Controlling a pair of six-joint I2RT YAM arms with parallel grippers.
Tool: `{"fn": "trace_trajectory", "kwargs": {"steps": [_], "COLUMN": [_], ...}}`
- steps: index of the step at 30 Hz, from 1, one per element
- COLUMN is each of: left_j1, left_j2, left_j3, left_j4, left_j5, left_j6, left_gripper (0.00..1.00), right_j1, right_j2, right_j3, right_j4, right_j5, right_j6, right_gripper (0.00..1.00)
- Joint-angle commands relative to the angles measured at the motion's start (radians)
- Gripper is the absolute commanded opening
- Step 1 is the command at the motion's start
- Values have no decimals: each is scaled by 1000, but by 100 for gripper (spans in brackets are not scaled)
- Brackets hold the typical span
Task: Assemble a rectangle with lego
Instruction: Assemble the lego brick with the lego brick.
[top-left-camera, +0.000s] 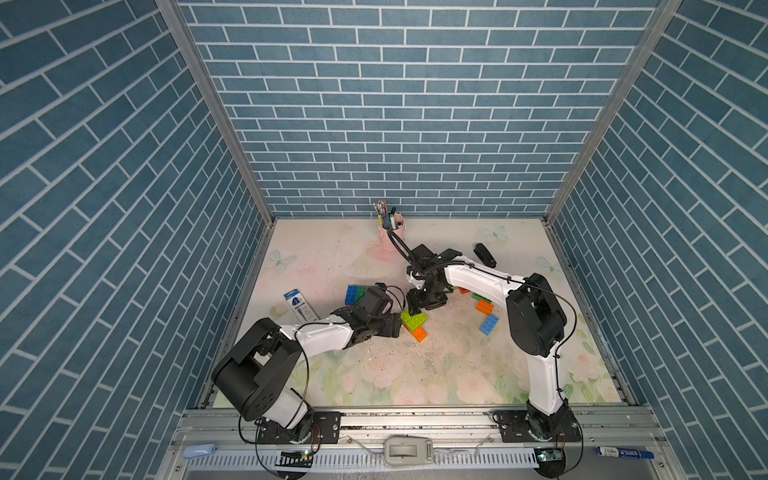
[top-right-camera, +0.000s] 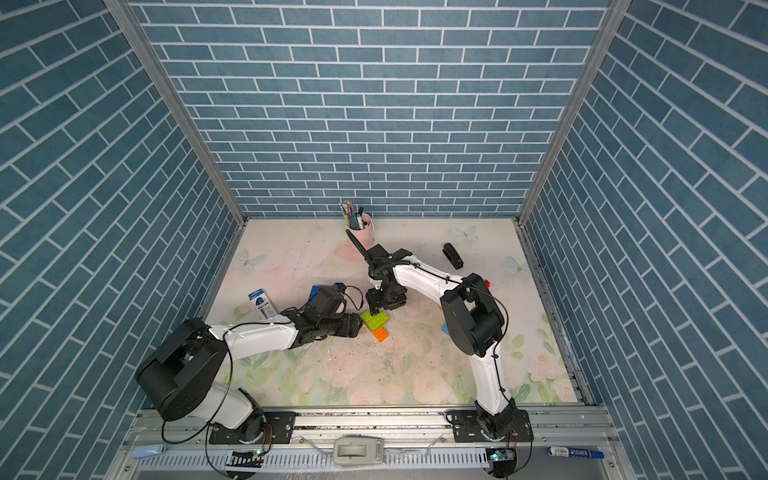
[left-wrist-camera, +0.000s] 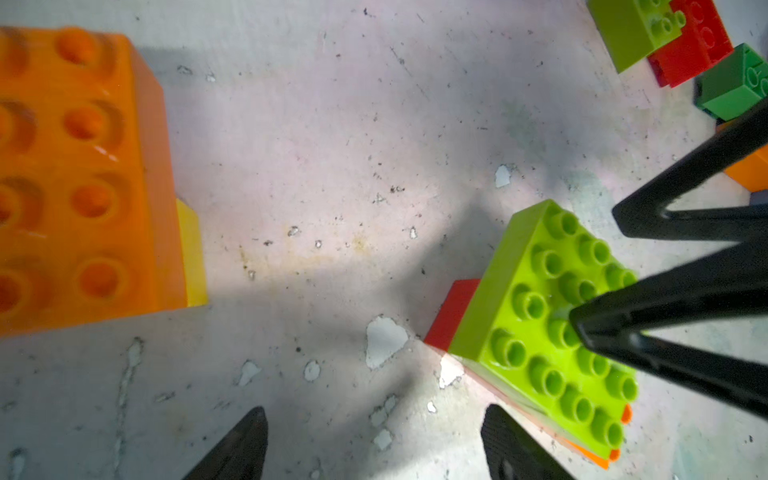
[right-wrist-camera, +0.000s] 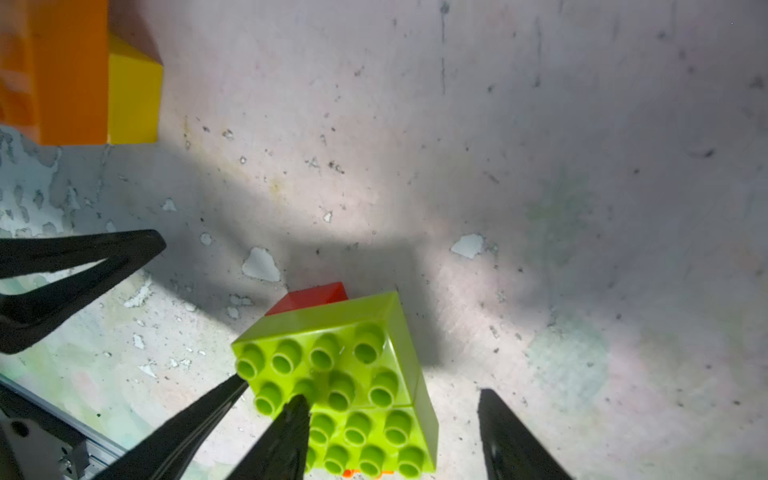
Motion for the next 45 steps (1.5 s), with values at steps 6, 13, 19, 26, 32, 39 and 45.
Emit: {"fn": "trace_trajectory", "kwargs": {"steps": [6, 13, 19, 26, 32, 39, 45], "left_j1": [26, 28, 29, 28, 30, 46, 77], "left_j2": [-126, -82, -23, 24, 50, 130, 171], "left_j3": [-17, 37, 33, 30, 28, 63, 23], "left_j4": [-38, -11, 27, 51, 12, -74, -81], "left_j5": [21, 55, 72, 89, 91, 145, 194], "left_j6": [-21, -25, -30, -50, -72, -138, -180], "left_gripper": [84, 88, 86, 84, 78, 70, 61], "right_j1": [5, 14, 15, 15, 17, 23, 27], "right_j2": [61, 56, 52, 43, 41, 50, 68], "right_j3": [-71, -53, -67, -74, -82, -96, -119], "right_j4": [-43, -32, -23, -18, -12, -8, 0], "right_j5": [87, 68, 61, 58, 51, 41, 31], "right_j6": [30, 35, 39, 41, 44, 51, 63], "right_gripper": [62, 62, 62, 61, 61, 60, 60]}}
